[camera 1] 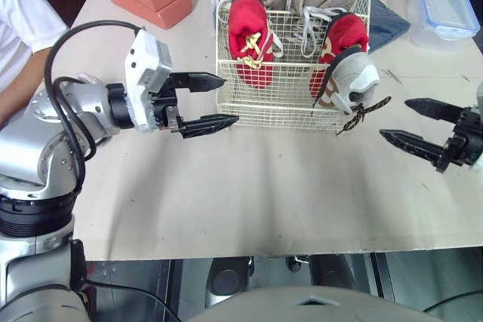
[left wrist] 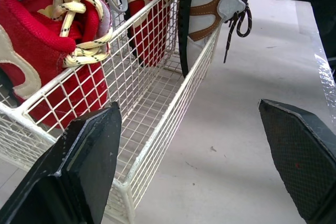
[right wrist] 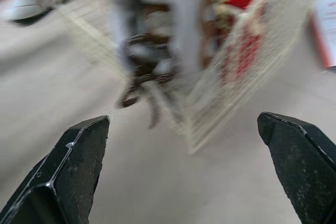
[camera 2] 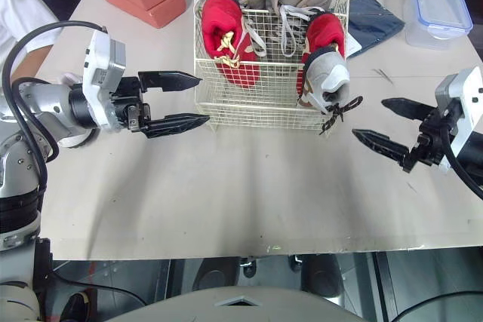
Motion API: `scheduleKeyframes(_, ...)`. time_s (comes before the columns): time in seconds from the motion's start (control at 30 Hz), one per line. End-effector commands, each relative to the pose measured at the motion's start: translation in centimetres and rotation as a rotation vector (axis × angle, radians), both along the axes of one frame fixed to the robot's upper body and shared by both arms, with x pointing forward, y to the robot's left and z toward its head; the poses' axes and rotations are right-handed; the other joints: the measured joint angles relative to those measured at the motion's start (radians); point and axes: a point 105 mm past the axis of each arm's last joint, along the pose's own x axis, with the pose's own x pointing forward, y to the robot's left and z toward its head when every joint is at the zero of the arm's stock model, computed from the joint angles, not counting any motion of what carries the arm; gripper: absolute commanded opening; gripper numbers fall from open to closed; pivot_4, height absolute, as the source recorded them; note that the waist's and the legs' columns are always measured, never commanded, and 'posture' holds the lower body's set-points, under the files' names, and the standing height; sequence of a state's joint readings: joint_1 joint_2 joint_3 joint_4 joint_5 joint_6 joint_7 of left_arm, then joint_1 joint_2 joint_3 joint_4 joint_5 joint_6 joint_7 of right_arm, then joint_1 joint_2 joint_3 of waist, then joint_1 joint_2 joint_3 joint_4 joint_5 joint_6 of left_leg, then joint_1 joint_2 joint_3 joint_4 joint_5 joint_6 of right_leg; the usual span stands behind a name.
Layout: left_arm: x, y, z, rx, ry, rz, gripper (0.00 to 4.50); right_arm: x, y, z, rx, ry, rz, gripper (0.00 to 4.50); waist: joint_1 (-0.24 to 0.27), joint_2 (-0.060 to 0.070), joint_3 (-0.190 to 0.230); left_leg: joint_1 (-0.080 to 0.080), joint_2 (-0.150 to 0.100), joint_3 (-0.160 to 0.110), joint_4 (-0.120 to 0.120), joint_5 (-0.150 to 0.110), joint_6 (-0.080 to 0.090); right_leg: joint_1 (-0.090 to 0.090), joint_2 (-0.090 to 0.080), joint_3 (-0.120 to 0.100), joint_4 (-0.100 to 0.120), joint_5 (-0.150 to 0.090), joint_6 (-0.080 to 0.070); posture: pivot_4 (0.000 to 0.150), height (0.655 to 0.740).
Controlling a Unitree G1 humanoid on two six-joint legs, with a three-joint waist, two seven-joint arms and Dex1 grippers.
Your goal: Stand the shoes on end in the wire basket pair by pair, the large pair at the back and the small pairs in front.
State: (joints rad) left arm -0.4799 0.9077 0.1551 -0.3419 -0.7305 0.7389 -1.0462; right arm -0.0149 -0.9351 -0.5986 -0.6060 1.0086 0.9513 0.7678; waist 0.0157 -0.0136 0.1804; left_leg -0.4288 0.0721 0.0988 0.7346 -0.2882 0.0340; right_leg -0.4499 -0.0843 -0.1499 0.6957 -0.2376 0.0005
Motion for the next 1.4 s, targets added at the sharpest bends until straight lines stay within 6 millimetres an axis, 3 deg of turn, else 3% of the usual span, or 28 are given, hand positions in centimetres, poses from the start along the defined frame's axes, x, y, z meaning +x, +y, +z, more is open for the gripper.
scheduleKeyframes(0.03, 0.2, 1.1, 0.9, -0.009, -0.060, 0.050, 4.50, -1.8, 2.1, 2.4, 0.038, -0.117, 0.164, 4.46, -0.001, 0.000, 0.000, 0.000, 0.000, 0.000, 0.000, 0.000, 0.000, 0.000, 0.000, 0.000, 0.000, 0.000, 0.000, 0.150, 0.6860)
scheduleKeyframes(0.13, 1.1, 2.6, 0.7, -0.039, -0.065, 0.123, 4.50, -2.5, 4.1, 3.6, 0.103, -0.181, 0.274, 4.46, -0.001, 0.000, 0.000, 0.001, 0.000, 0.000, 0.000, 0.000, 0.000, 0.000, 0.000, 0.000, 0.000, 0.000, 0.000, 0.150, 0.6860)
scheduleKeyframes(0.27, 2.9, 6.0, 0.2, -0.101, -0.100, 0.297, 4.50, -2.4, 6.8, 4.4, 0.163, -0.246, 0.360, 4.46, -0.002, 0.000, 0.000, 0.001, 0.001, 0.000, 0.000, 0.000, 0.000, 0.000, 0.001, 0.000, 0.000, 0.000, 0.000, 0.150, 0.6860)
scheduleKeyframes(0.37, 3.6, 10.0, -0.4, -0.120, -0.126, 0.455, 4.50, -2.1, 9.7, 3.5, 0.162, -0.270, 0.422, 4.46, -0.002, -0.001, 0.000, 0.001, 0.001, 0.000, 0.000, 0.000, 0.000, 0.000, 0.000, 0.000, 0.000, 0.000, 0.000, 0.150, 0.6860)
scheduleKeyframes(0.47, 3.4, 12.4, 0.1, -0.160, -0.167, 0.548, 4.50, -1.9, 11.3, 2.6, 0.123, -0.309, 0.456, 4.46, -0.003, -0.001, 0.000, 0.000, 0.001, 0.001, 0.000, 0.000, 0.000, 0.000, 0.000, 0.000, 0.000, 0.000, -0.001, 0.150, 0.6860)
scheduleKeyframes(0.67, 2.5, 18.2, 1.3, -0.214, -0.246, 0.748, 4.50, -0.8, 12.6, 1.7, 0.065, -0.381, 0.432, 4.46, 0.002, -0.002, -0.001, -0.002, 0.000, 0.000, 0.001, 0.000, 0.000, -0.001, -0.002, -0.002, 0.000, 0.001, -0.002, 0.150, 0.6860)
scheduleKeyframes(0.77, 2.1, 21.9, 0.7, -0.194, -0.258, 0.895, 4.50, -0.8, 12.5, 1.0, 0.053, -0.373, 0.428, 4.46, -0.001, -0.002, -0.001, -0.001, 0.000, 0.000, 0.001, 0.000, 0.000, -0.001, -0.002, -0.002, 0.000, 0.001, -0.002, 0.150, 0.6860)
scheduleKeyframes(0.9, 1.9, 25.4, -1.1, -0.185, -0.239, 1.048, 4.50, -0.7, 12.4, 0.6, 0.054, -0.378, 0.417, 4.46, -0.002, -0.002, -0.001, -0.001, 0.001, 0.000, 0.000, 0.000, 0.000, -0.001, -0.001, -0.002, 0.000, 0.001, -0.002, 0.150, 0.6860)
scheduleKeyframes(1.17, 1.8, 29.0, -5.5, -0.217, -0.149, 1.232, 4.50, -1.4, 12.1, -0.5, 0.116, -0.368, 0.352, 4.46, 0.000, -0.008, -0.004, -0.001, 0.001, 0.000, 0.001, 0.000, 0.000, -0.001, -0.002, -0.002, 0.000, 0.001, -0.002, 0.150, 0.6860)
scheduleKeyframes(1.4, 3.0, 29.2, -7.4, -0.238, -0.056, 1.228, 4.50, -1.7, 11.9, -1.0, 0.145, -0.364, 0.325, 4.46, -0.002, -0.011, -0.006, -0.001, 0.001, 0.001, 0.001, 0.000, 0.000, -0.001, -0.001, -0.003, 0.001, 0.001, -0.002, 0.150, 0.6860)
